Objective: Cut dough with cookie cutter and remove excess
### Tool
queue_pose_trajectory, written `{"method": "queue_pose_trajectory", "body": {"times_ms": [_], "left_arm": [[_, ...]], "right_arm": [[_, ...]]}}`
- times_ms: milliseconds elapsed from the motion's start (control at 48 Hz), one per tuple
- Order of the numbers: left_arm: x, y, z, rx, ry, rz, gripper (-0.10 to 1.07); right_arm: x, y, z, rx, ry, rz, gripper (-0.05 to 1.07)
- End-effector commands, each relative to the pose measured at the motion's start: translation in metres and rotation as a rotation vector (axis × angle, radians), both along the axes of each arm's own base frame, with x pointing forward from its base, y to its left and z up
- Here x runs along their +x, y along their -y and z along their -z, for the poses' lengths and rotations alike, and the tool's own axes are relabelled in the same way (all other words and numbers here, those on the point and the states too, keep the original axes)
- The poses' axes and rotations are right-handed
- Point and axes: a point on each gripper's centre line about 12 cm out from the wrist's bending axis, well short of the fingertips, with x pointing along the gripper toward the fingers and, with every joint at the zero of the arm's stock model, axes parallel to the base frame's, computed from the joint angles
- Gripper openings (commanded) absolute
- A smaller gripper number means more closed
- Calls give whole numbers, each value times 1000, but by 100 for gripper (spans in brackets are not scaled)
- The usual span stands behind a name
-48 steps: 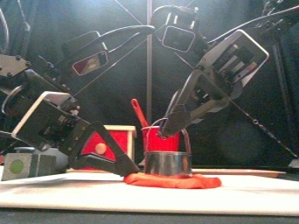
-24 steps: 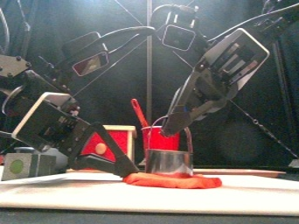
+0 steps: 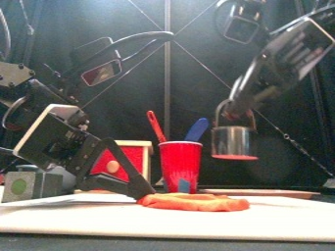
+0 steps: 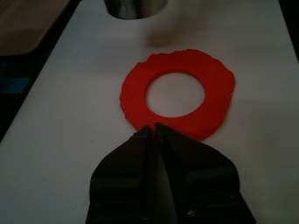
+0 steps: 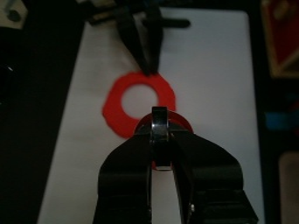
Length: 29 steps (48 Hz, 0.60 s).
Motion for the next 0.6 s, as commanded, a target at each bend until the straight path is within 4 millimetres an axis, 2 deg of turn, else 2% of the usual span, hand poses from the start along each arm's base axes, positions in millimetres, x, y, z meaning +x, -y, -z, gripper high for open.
{"method": "queue_pose_trajectory", "body": {"times_ms": [0,125,250,583], "left_arm": [[0,-4,-4,-11,1,-14,57],[3,-9,-12,-23,22,-33,57],[7,-13,-24,-33,50,-42,58],[9,-16,-38,-49,84,-52,59]], "right_arm": [[-13,15,-6,-4,30,40,47],[-29,38,10,-27,-16,103,47],[-35,54,19,-41,-44,149,47],[-38,54,26,-10,-74,176,52]]}}
